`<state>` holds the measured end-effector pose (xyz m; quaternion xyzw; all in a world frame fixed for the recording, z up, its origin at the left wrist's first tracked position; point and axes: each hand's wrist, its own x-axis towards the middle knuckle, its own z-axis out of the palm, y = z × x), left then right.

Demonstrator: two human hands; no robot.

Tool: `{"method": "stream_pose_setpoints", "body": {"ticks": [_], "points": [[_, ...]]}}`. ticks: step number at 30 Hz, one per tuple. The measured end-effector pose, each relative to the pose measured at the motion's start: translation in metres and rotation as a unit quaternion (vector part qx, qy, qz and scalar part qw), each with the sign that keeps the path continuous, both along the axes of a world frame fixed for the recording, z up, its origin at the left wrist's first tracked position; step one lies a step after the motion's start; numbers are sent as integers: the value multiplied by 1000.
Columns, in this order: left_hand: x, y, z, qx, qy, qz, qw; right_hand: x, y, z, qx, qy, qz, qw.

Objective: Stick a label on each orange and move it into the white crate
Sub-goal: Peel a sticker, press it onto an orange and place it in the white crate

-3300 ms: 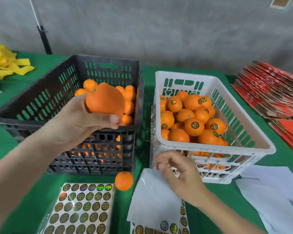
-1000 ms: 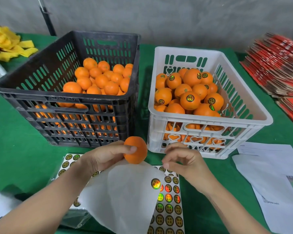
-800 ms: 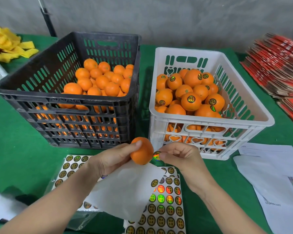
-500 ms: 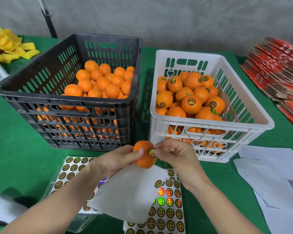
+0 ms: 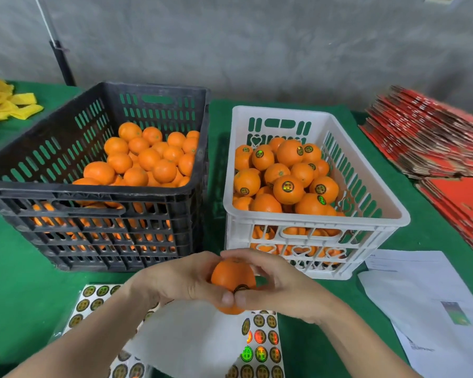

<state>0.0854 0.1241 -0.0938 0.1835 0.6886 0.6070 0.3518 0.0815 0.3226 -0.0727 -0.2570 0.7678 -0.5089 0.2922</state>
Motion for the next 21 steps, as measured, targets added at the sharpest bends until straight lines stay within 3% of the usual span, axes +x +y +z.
{"method": "stream_pose_setpoints", "body": {"ticks": [6,9,11,14,16,21], "points": [[-7,2,1,111,-49,13,993,-1,-4,15,59,183,-5,981],[-9,-1,1,145,-73,74,984,-26,-4,35,-8,241,-92,966],[-11,-5,2,116,-93,115,982,-63,-6,49,-14,270,-172,947],[-13,-10,0,13,-106,176,979,-129,-15,52,217,325,-181,902],[-13,-13,-2,-5,-120,219,968,-158,-22,39,344,318,-155,870],[-12,-26,-3,41,-178,244,953,-178,-35,14,453,335,-83,822]]}}
